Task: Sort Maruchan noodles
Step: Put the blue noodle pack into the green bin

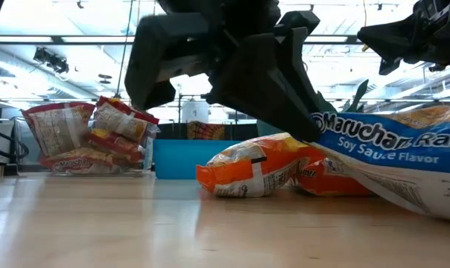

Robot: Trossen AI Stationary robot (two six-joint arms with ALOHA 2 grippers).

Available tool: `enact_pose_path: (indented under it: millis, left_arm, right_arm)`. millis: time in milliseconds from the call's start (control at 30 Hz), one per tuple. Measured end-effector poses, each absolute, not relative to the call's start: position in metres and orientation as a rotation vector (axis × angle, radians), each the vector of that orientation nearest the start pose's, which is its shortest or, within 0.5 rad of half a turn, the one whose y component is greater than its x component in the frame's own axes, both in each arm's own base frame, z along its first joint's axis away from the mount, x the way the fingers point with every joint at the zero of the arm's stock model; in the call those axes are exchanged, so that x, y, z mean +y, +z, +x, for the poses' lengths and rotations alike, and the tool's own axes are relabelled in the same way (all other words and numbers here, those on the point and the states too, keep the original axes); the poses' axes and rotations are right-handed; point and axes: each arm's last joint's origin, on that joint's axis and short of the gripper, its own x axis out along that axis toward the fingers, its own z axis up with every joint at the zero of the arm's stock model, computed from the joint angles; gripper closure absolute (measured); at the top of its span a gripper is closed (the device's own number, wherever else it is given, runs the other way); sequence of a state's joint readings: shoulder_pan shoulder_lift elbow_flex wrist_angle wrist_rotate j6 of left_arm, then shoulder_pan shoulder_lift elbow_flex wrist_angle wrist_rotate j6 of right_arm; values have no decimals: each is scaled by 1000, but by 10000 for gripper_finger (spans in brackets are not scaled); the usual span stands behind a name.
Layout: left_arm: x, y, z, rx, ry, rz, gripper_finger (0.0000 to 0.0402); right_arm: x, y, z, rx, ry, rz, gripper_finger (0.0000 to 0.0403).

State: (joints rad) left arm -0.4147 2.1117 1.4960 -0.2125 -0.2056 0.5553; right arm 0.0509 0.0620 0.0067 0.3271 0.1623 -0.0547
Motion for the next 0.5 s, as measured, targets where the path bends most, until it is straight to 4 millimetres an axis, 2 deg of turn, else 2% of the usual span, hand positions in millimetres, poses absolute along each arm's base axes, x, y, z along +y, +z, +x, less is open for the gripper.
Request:
enact_pose_path:
  millis: [167, 300, 500]
  left_arm:
    - [-178, 167, 419, 732, -392, 719, 389]
    - [-175, 174, 421, 706, -362, 665, 393]
    - [-161, 208, 425, 610, -299, 577, 397]
  right_arm:
    - [0, 192, 97, -268, -118, -25, 348]
    - [0, 192, 97, -268, -118, -25, 348]
    - [0, 192, 97, -268, -118, -25, 348]
